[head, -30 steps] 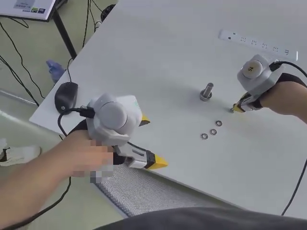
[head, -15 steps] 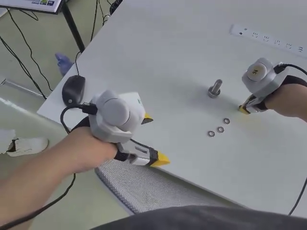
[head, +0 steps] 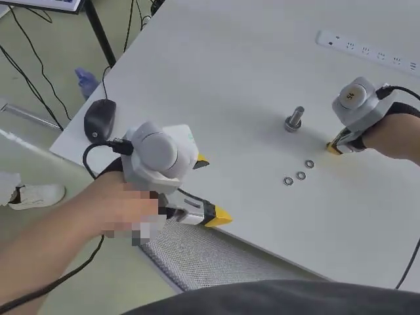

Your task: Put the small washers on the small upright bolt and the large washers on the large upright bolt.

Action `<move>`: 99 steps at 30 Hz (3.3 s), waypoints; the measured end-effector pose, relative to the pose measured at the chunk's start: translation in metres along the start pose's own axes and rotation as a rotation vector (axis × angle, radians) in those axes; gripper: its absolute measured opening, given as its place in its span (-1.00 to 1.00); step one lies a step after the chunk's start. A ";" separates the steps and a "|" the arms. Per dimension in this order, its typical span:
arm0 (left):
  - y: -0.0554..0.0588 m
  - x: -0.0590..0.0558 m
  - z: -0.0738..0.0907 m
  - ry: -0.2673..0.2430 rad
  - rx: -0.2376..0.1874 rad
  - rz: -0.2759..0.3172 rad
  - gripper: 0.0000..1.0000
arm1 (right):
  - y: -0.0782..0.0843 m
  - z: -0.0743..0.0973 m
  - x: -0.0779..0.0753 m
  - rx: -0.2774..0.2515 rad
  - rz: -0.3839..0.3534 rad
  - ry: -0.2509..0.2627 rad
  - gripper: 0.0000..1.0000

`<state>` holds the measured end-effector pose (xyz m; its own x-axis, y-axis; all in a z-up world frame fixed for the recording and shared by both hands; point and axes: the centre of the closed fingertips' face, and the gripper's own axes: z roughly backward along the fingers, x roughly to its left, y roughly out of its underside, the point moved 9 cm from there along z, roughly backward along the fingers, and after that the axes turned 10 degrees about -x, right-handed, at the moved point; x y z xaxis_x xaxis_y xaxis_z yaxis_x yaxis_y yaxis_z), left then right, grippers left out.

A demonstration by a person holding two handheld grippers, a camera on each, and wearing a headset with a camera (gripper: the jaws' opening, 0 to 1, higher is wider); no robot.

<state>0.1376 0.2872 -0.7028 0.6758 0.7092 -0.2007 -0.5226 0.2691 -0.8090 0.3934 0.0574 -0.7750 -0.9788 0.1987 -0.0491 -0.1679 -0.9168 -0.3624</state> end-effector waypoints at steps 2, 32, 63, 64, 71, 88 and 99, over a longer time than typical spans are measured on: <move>-0.001 0.000 0.000 0.000 -0.003 -0.001 0.33 | 0.000 0.000 0.000 -0.003 0.007 0.001 -0.72; -0.005 0.002 0.003 -0.003 -0.029 -0.013 0.35 | -0.009 0.016 -0.003 -0.049 0.007 -0.004 -0.50; -0.004 0.013 0.007 -0.041 -0.043 -0.082 0.84 | -0.028 0.067 0.035 -0.138 -0.004 0.038 -0.43; -0.004 0.013 0.007 -0.046 -0.047 -0.077 0.88 | -0.027 0.067 0.037 -0.137 -0.005 0.036 -0.43; -0.006 0.009 0.008 -0.033 -0.066 -0.070 0.97 | -0.017 0.068 0.054 -0.138 -0.025 0.025 -0.43; -0.001 0.001 0.005 -0.001 -0.053 -0.060 0.95 | -0.013 0.051 0.065 -0.127 -0.031 -0.006 -0.41; 0.001 0.006 0.005 -0.004 -0.046 -0.070 0.99 | -0.017 0.035 0.063 -0.136 -0.043 0.013 -0.45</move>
<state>0.1385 0.2948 -0.7024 0.7077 0.6924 -0.1403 -0.4496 0.2883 -0.8454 0.3306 0.0733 -0.7396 -0.9693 0.2421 -0.0426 -0.1914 -0.8521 -0.4872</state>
